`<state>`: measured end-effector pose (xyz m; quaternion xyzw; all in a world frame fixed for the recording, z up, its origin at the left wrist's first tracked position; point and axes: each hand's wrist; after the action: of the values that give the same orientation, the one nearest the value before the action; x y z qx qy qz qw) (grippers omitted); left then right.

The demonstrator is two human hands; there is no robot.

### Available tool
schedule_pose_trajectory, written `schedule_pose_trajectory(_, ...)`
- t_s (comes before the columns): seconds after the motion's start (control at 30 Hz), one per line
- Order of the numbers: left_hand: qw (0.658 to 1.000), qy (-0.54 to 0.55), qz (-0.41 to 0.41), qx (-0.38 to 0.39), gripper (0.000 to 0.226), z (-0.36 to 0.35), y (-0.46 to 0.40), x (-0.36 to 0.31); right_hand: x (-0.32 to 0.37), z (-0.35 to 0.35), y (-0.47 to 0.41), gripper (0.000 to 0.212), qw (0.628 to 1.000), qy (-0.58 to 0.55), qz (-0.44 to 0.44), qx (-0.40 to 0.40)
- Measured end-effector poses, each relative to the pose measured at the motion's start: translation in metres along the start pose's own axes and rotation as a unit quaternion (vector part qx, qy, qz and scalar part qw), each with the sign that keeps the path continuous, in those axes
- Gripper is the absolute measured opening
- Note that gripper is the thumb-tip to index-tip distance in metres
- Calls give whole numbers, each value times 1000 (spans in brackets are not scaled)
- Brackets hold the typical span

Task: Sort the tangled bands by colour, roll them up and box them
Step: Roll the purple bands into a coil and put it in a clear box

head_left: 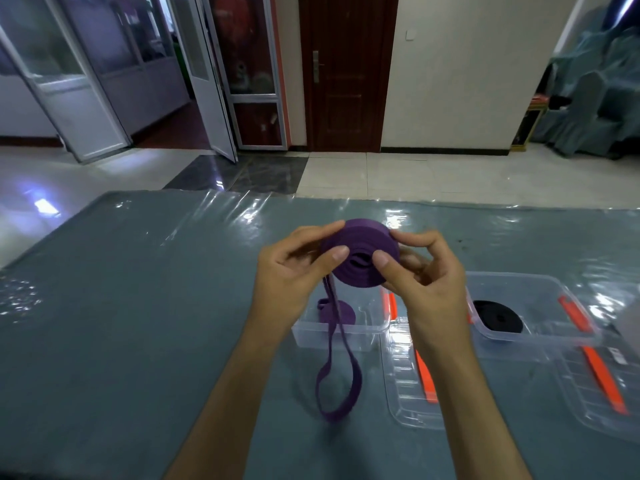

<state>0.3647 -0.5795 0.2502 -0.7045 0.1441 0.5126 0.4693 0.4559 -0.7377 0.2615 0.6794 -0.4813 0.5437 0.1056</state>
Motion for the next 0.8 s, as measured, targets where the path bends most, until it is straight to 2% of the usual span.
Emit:
schedule_pose_trajectory(0.07,998,-4,-21,-52,34,-2,0,-1,3,1,0,30,999,6,-28,14)
schedule_pose_trajectory(0.13,997,5,-17,-73,28,-5,0,0,8,2,-2,30,999,23,-22,20)
schedule_pose_trajectory(0.23,999,23,26,-25,26,-3,0,1,12,3,-2,42,999,44,29,2)
schedule_pose_trajectory(0.33,999,13,26,38,34,6,-5,0,8,8,-1,32,999,32,41,-5)
schedule_pose_trajectory(0.47,1000,4,-1,-6,27,5,-5,-4,3,8,-2,28,999,5,-33,37)
schedule_pose_trajectory(0.53,999,4,7,-34,23,1,-2,-3,4,5,-3,30,999,3,-17,44)
schedule_pose_trajectory(0.63,999,24,28,10,30,4,-1,-1,4,2,-6,34,999,14,35,21)
schedule_pose_trajectory(0.7,999,25,24,29,39,8,-2,-2,1,3,-5,30,1000,-10,21,7)
schedule_pose_trajectory(0.8,999,-4,4,-45,35,12,-2,-3,0,5,-5,26,998,-30,-48,31)
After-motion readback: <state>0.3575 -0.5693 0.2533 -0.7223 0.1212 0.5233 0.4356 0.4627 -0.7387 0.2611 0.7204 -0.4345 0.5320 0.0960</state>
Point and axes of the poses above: each hand's wrist, its own y-axis away from the middle knuckle, its own z-axis out of the back of the hand, x = y × z, and after that the axes turned 8 degrees about -y, right-handed
